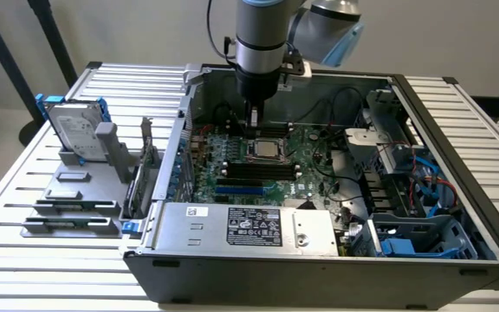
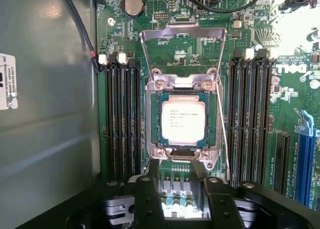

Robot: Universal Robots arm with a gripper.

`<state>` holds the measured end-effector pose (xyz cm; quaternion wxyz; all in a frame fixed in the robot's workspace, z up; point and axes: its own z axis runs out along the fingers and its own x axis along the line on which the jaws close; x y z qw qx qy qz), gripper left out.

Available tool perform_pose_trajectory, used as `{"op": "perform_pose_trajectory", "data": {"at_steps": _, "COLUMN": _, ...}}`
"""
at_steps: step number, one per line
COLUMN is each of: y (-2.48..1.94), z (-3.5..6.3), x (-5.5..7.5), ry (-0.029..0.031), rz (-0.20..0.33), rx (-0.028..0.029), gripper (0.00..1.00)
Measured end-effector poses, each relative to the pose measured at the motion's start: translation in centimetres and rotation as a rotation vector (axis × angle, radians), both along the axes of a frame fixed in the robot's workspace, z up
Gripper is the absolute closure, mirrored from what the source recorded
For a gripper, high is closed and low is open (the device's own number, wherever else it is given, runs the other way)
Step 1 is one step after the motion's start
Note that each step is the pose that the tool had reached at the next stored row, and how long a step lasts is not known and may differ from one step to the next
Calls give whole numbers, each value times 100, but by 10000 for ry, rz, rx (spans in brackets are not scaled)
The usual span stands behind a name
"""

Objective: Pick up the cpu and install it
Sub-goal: 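Close the cpu cover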

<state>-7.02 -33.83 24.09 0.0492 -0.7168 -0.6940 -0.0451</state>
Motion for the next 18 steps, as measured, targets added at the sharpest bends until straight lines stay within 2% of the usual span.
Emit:
{"op": "perform_pose_trajectory", "data": {"at_steps": 1, "y": -4, "z": 13, "x": 1, "ry": 0, "rz": 1, "rx": 1, "gripper": 70}}
{"op": "perform_pose_trajectory", "data": {"at_steps": 2, "y": -13, "z": 32, "x": 1, "ry": 0, "rz": 2, "rx": 2, "gripper": 70}}
{"op": "perform_pose_trajectory", "data": {"at_steps": 4, "y": -52, "z": 81, "x": 6, "ry": 8, "rz": 1, "rx": 5, "gripper": 82}}
{"op": "perform_pose_trajectory", "data": {"at_steps": 5, "y": -73, "z": 102, "x": 10, "ry": 11, "rz": 1, "rx": 5, "gripper": 82}}
{"op": "perform_pose_trajectory", "data": {"at_steps": 7, "y": -112, "z": 116, "x": 19, "ry": 11, "rz": 1, "rx": 5, "gripper": 89}}
{"op": "perform_pose_trajectory", "data": {"at_steps": 11, "y": -172, "z": 124, "x": 104, "ry": 11, "rz": 6, "rx": 6, "gripper": 89}}
{"op": "perform_pose_trajectory", "data": {"at_steps": 18, "y": -191, "z": 147, "x": 402, "ry": 17, "rz": 75, "rx": 4, "gripper": 89}}
